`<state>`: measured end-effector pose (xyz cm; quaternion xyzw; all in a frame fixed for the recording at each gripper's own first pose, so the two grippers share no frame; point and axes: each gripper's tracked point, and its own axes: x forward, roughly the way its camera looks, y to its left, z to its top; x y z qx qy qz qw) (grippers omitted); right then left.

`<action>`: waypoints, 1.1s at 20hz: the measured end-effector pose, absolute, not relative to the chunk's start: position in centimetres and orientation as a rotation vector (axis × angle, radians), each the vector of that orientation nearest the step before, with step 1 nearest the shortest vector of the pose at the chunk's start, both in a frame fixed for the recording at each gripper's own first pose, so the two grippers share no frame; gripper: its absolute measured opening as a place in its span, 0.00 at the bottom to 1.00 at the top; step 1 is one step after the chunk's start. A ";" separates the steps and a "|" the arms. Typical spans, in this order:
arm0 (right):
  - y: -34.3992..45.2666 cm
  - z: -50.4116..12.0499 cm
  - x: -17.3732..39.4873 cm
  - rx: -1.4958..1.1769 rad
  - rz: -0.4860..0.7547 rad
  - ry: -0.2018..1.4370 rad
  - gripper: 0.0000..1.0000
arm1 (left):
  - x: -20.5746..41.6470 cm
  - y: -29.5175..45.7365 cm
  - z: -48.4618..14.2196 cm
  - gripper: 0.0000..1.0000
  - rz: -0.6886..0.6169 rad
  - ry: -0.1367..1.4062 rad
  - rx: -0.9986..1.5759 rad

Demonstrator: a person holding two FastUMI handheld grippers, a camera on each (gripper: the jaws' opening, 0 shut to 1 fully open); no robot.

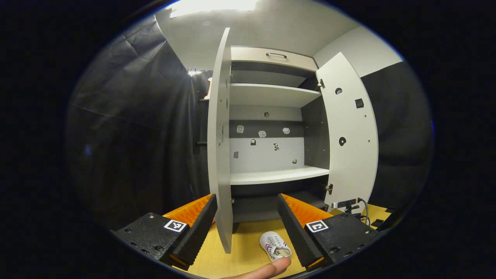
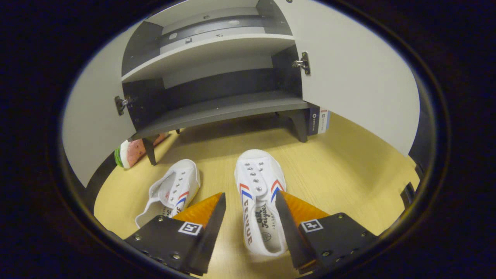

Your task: Grab one shoe with the right hand and put it into the shoe cabinet, grab the other shoe with the left hand and put it into the shoe cabinet; then close the right door with the right hand and the left door with the left hand.

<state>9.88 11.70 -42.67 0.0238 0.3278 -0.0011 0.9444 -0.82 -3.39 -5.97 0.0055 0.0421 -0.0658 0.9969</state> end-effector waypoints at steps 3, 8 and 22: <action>12.1 -43.5 10.3 0.068 -0.031 0.711 0.72 | -0.6 -3.9 -6.4 0.96 -0.136 0.098 0.024; 12.4 -45.6 10.9 0.043 -0.080 0.760 0.36 | -0.5 -5.2 -6.7 0.96 -0.153 0.110 0.040; 11.5 -39.9 10.8 0.153 0.092 0.537 0.05 | 0.2 -6.2 -9.3 0.96 -0.187 0.151 0.018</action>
